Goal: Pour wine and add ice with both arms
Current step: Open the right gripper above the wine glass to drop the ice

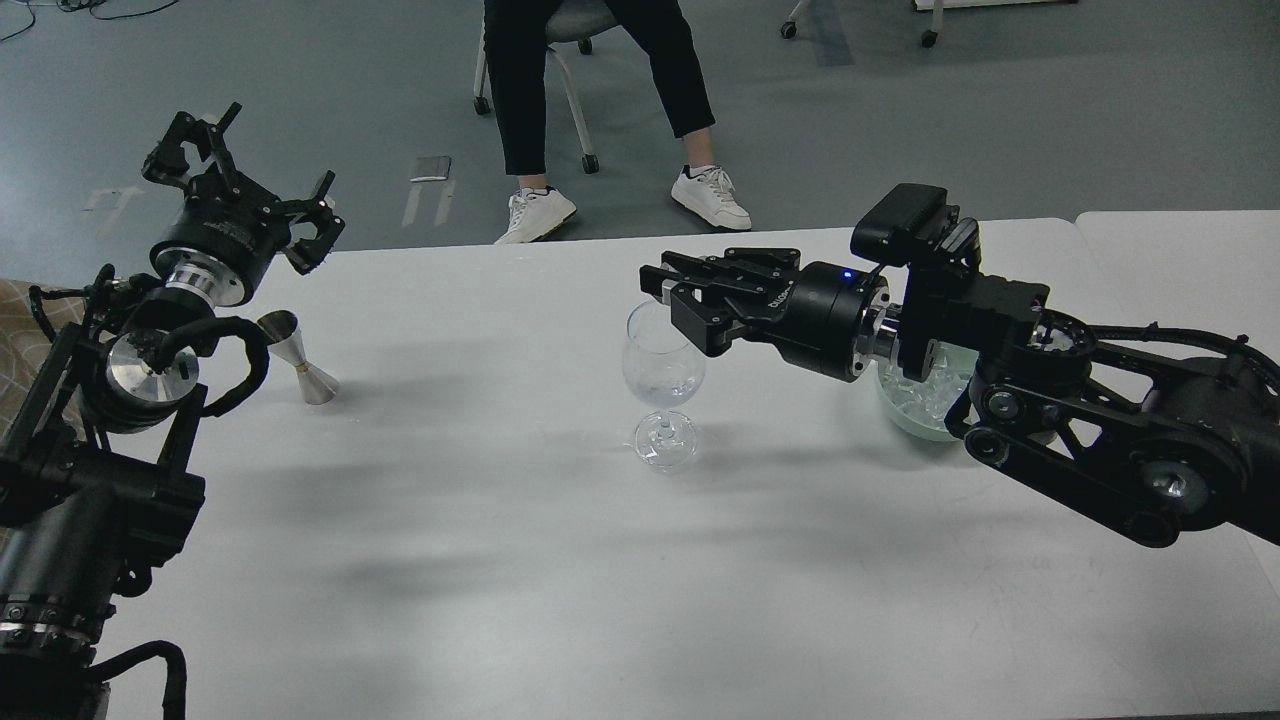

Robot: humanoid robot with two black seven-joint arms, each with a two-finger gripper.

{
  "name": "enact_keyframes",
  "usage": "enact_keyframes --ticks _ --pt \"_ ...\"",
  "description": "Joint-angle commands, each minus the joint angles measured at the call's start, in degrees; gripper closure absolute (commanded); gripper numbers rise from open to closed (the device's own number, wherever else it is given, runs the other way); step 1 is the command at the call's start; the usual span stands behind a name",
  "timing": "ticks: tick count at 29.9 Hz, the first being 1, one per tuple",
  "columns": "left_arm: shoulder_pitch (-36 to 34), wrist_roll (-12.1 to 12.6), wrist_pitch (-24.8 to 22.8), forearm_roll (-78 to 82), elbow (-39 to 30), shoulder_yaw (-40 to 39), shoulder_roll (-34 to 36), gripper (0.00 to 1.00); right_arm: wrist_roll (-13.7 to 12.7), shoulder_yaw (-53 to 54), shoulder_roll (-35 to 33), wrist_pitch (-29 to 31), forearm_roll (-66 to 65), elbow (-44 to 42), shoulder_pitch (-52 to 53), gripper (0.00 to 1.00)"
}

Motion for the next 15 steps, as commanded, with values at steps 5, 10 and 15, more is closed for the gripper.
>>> enact_keyframes --ticks 5,10,15 --pt "-0.1 0.0 0.0 0.0 0.0 -0.2 0.1 0.04 0.0 0.0 -0.1 0.0 0.0 0.0 -0.2 0.71" --pt "-0.2 0.0 0.1 0.0 0.0 -0.2 0.1 0.04 0.0 0.1 -0.1 0.0 0.1 0.2 -0.2 0.67" --pt "-0.2 0.0 0.0 0.0 0.0 -0.3 0.1 0.04 0.0 0.1 -0.1 0.0 0.2 0.3 -0.1 0.6"
